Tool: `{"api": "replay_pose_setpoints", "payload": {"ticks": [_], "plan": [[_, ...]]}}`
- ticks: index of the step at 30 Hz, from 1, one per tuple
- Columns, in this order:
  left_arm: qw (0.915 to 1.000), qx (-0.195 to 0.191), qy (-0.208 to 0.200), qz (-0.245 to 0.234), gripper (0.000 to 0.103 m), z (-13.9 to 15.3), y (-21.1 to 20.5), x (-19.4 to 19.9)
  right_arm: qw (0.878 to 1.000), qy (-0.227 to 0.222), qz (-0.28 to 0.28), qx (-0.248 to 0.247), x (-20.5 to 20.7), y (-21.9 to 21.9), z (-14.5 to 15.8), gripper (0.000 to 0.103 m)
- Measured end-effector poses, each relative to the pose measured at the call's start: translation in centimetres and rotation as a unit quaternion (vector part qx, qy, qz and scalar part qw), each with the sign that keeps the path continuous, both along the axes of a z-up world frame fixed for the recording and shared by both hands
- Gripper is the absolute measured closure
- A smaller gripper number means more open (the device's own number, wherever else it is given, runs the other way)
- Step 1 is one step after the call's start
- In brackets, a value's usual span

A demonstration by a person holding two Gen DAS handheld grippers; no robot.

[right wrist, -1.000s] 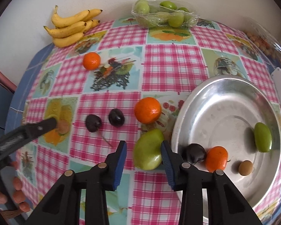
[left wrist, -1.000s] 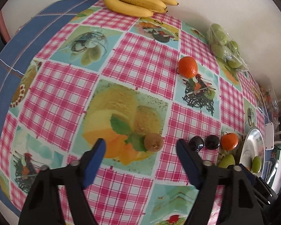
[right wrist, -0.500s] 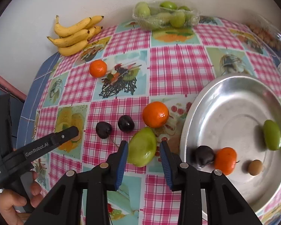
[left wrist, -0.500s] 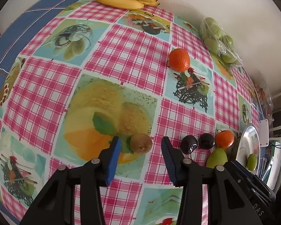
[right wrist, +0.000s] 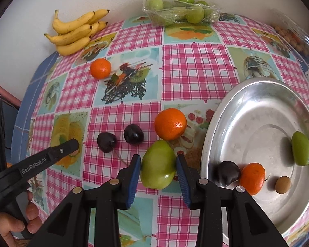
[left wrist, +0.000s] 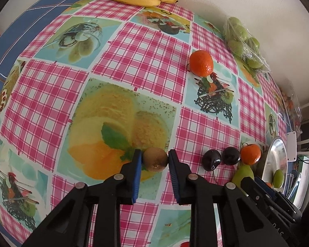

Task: Organize fruits
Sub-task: 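Grasp the brown kiwi with the left tool while the right tool grasps the light green pear, then lift the kiwi and pear off the tablecloth with both tools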

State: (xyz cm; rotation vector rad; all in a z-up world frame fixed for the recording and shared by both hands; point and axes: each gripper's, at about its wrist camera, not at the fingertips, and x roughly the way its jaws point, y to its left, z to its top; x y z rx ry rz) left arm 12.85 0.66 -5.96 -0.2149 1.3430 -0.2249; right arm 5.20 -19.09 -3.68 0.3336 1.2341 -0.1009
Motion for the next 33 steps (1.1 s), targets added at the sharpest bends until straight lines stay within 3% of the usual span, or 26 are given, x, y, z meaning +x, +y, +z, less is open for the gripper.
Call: {"api": "replay_pose_setpoints", "payload": {"ticks": [33], "plan": [[0.9994,0.013,-0.029,-0.009,0.076,2.8,-0.4,-0.4,1.000,0.020,0.015,0.002,0.0,0.6,-0.7,0.062]]}}
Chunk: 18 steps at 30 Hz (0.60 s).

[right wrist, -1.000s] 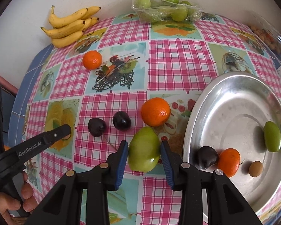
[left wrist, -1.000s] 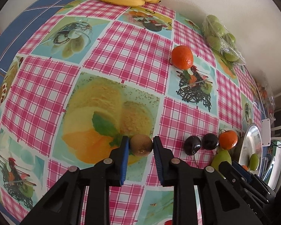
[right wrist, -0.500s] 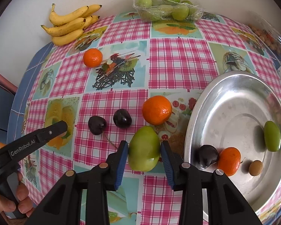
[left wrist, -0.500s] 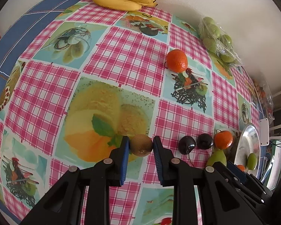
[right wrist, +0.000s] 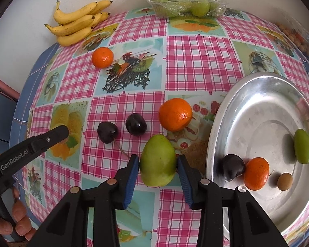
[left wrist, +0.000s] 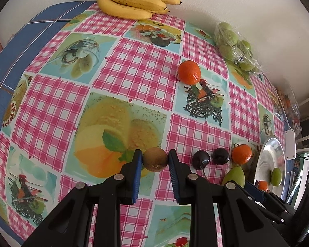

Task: Organize fruits
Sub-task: 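Lift the kiwi and pear off the tablecloth with both tools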

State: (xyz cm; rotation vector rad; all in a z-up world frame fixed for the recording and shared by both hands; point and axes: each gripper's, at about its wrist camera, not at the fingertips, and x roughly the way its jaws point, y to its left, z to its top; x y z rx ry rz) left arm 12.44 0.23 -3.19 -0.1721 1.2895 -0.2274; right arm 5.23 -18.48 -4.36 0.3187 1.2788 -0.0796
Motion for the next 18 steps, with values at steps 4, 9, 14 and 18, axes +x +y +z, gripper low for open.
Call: {"api": "replay_pose_setpoints", "payload": {"ticks": [4,9,14,18], "plan": [[1.0000,0.005,-0.006,-0.001,0.076,0.4,0.0,-0.2,1.000,0.000,0.001,0.002,-0.1,0.0,0.1,0.062],[0.9998,0.013,-0.013,-0.003,0.076,1.0,-0.4,-0.5,1.000,-0.003,0.000,0.003,-0.3,-0.3,0.3,0.064],[0.9996,0.018,-0.021,-0.006,0.076,1.5,-0.7,-0.6,1.000,-0.009,0.003,0.009,-0.5,-0.5,0.8,0.067],[0.9993,0.025,-0.027,-0.009,0.076,1.9,-0.9,-0.8,1.000,-0.018,0.009,0.006,-0.6,-0.5,1.5,0.073]]}}
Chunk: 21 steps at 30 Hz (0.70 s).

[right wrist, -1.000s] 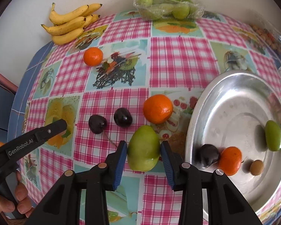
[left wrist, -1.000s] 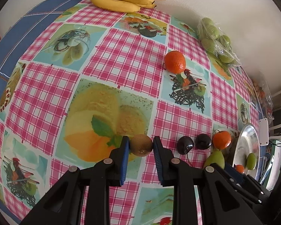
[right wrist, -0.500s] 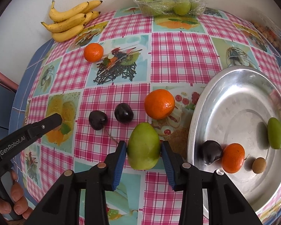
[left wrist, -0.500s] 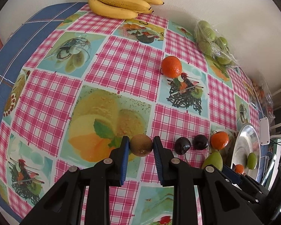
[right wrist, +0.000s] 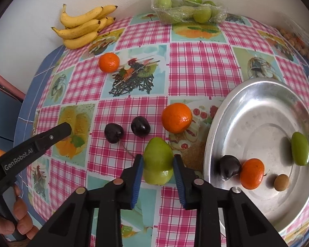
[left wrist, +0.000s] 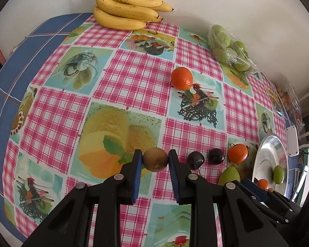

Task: Organize fruits
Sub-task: 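Lift the kiwi and pear off the tablecloth with both tools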

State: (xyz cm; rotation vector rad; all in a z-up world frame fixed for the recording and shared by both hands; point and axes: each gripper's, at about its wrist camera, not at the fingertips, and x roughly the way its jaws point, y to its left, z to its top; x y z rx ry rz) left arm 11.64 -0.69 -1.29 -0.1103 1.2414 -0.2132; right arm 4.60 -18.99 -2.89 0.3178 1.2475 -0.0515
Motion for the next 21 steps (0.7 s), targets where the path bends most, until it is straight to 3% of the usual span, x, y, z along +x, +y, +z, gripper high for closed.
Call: {"api": "replay_pose_setpoints", "payload": {"ticks": [10,15,21], "plan": [[1.0000,0.003,0.003,0.002,0.076,-0.2,-0.2,-0.1,1.000,-0.005,-0.003,0.014,0.2,-0.2,-0.3,0.071],[1.0000,0.000,0.004,0.004,0.076,-0.2,-0.2,-0.1,1.000,0.002,-0.001,0.012,0.5,0.1,-1.0,0.050],[1.0000,-0.004,0.006,0.004,0.076,-0.3,-0.1,-0.1,1.000,0.013,0.007,0.003,0.9,0.9,-2.0,0.053]]}}
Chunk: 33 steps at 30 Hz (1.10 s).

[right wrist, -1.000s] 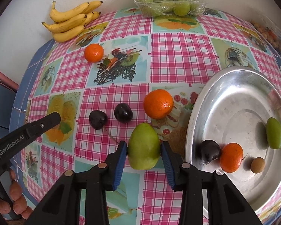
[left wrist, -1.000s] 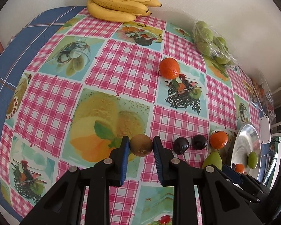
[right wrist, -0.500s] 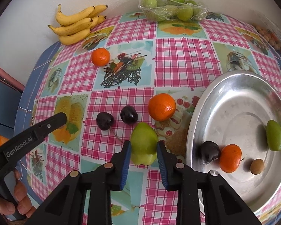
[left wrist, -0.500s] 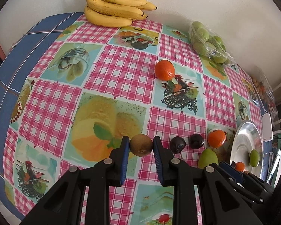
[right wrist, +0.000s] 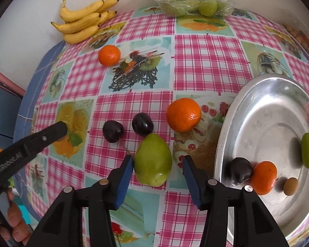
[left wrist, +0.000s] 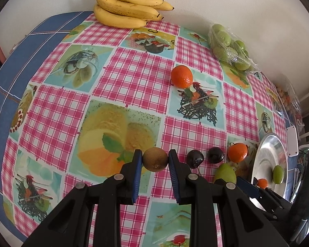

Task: Organize fruits
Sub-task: 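Lift the kiwi and pear off the tablecloth with both tools, then carry the kiwi and pear over the steel bowl with both tools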

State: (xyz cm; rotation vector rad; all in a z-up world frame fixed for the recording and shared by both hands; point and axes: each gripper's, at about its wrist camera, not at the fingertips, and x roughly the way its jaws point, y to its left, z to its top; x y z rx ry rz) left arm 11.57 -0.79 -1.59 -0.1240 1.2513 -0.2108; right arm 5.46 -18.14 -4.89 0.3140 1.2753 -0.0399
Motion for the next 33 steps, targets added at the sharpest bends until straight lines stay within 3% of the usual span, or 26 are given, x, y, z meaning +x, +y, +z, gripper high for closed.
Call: {"api": "replay_pose_setpoints", "payload": {"ticks": [2,13,33], "plan": [[1.0000,-0.001,0.000,-0.001,0.076,0.0,0.0,0.0,1.000,0.003,0.002,0.000,0.0,0.2,-0.2,0.062],[0.9999,0.007,-0.002,-0.009,0.076,-0.2,-0.5,-0.2,1.000,-0.004,0.011,-0.024,-0.8,0.4,0.3,0.062],[0.9978,0.025,-0.045,-0.043,0.076,2.4,-2.7,-1.5,0.996,-0.069,0.020,-0.058,-2.3,0.6,5.4,0.062]]}}
